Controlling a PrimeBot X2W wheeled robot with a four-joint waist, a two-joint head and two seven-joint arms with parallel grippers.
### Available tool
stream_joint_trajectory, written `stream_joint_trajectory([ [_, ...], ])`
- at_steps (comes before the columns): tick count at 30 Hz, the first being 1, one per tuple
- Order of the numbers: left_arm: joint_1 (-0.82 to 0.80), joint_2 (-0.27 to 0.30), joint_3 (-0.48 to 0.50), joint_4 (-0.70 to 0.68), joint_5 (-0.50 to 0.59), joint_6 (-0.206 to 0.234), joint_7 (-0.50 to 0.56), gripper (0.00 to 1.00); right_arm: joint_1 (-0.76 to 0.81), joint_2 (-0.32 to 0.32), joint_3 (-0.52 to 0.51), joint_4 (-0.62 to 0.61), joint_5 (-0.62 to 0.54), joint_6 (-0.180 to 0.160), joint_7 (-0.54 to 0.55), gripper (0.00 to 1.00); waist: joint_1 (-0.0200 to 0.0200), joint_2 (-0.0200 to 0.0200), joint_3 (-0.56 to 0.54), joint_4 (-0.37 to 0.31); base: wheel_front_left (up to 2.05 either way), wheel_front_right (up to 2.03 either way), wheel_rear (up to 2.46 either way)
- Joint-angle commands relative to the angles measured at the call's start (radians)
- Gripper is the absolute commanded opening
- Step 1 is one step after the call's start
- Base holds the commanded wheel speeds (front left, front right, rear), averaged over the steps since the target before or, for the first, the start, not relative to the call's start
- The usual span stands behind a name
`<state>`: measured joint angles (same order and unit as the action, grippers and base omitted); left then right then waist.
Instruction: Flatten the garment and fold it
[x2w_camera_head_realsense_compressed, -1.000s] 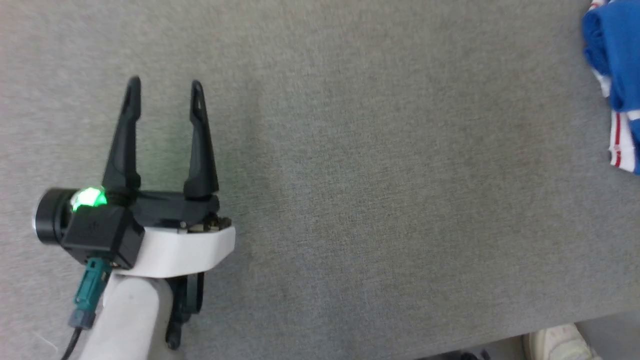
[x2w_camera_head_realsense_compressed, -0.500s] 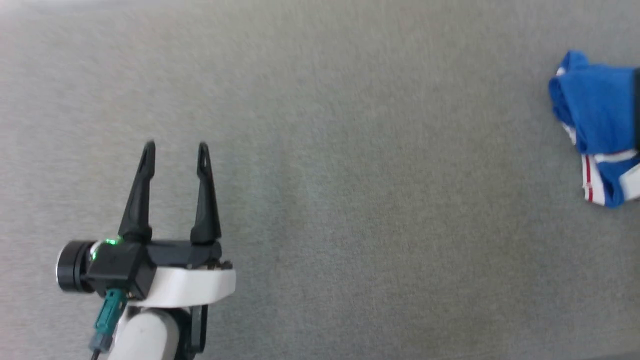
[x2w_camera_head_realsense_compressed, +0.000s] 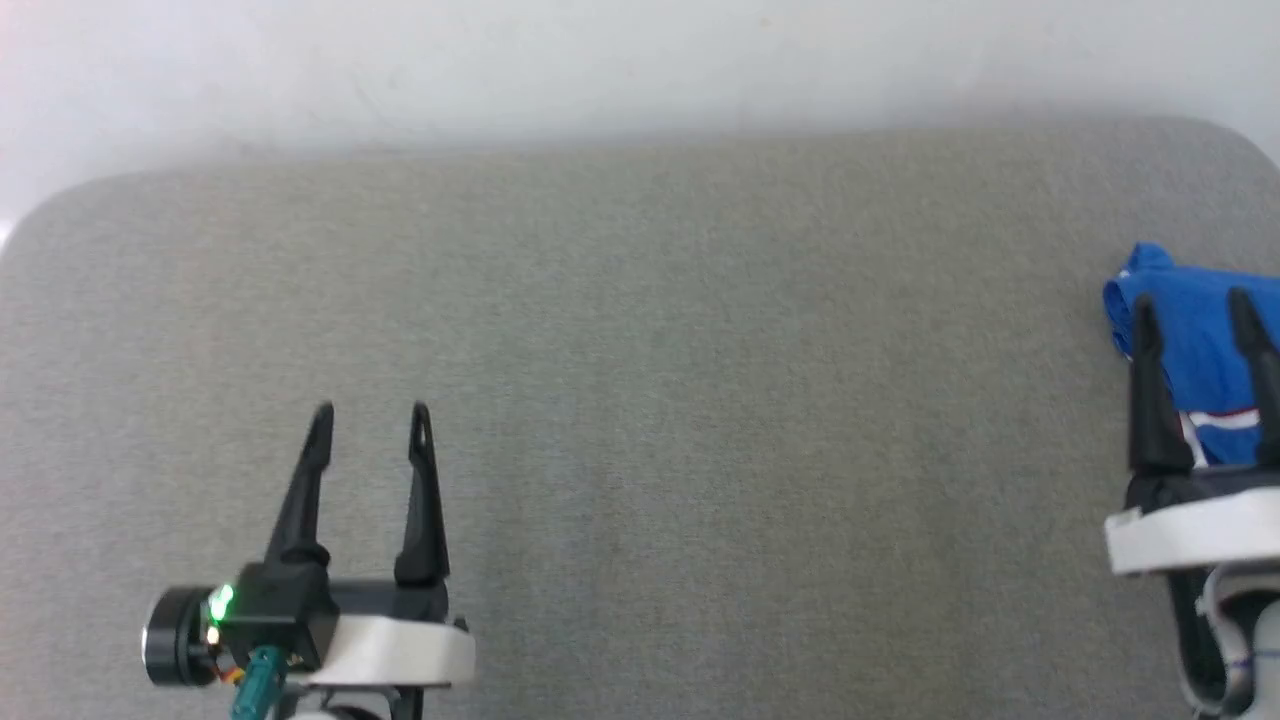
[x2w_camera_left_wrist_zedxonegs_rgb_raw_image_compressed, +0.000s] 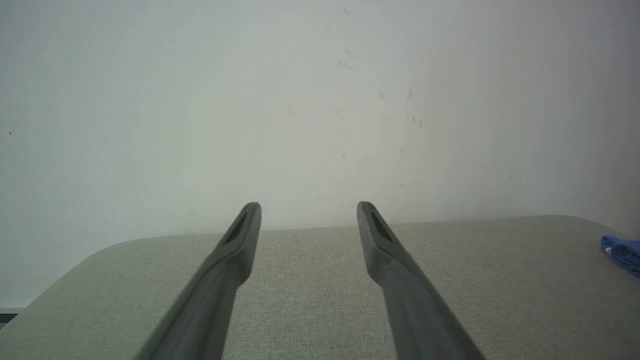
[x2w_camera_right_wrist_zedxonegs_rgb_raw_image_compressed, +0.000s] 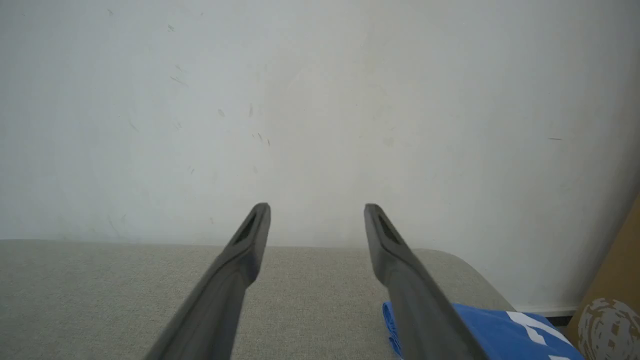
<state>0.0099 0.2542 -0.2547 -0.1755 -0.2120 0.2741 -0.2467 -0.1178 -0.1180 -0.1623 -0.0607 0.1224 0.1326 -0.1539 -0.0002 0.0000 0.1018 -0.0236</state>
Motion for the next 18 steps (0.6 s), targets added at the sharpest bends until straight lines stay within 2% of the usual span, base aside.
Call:
stream_joint_trajectory([
  [1,0.021,-0.003,-0.004,0.008,-0.004,0.006,-0.001,1.00,0.027,0.019,-0.001,-0.016,-0.024,-0.002,-0.011,1.00,0.0002,0.0000,-0.045,0.042,0.00,0.00,0.00],
  [8,0.075,-0.008,-0.021,0.064,-0.007,0.014,-0.001,1.00,0.113,0.064,-0.032,0.012,-0.102,-0.002,-0.051,1.00,0.0002,0.0000,-0.061,0.055,0.00,0.00,0.00],
  [13,0.083,-0.010,-0.022,0.090,-0.016,0.010,-0.004,1.00,0.142,0.067,-0.063,0.071,-0.059,-0.002,-0.063,1.00,0.0002,0.0000,-0.069,0.063,0.00,0.00,0.00],
  [18,0.091,-0.014,-0.022,0.114,-0.027,0.002,-0.008,1.00,0.150,0.068,-0.041,0.124,-0.031,-0.002,-0.070,1.00,0.0002,0.0000,-0.069,0.060,0.00,0.00,0.00],
])
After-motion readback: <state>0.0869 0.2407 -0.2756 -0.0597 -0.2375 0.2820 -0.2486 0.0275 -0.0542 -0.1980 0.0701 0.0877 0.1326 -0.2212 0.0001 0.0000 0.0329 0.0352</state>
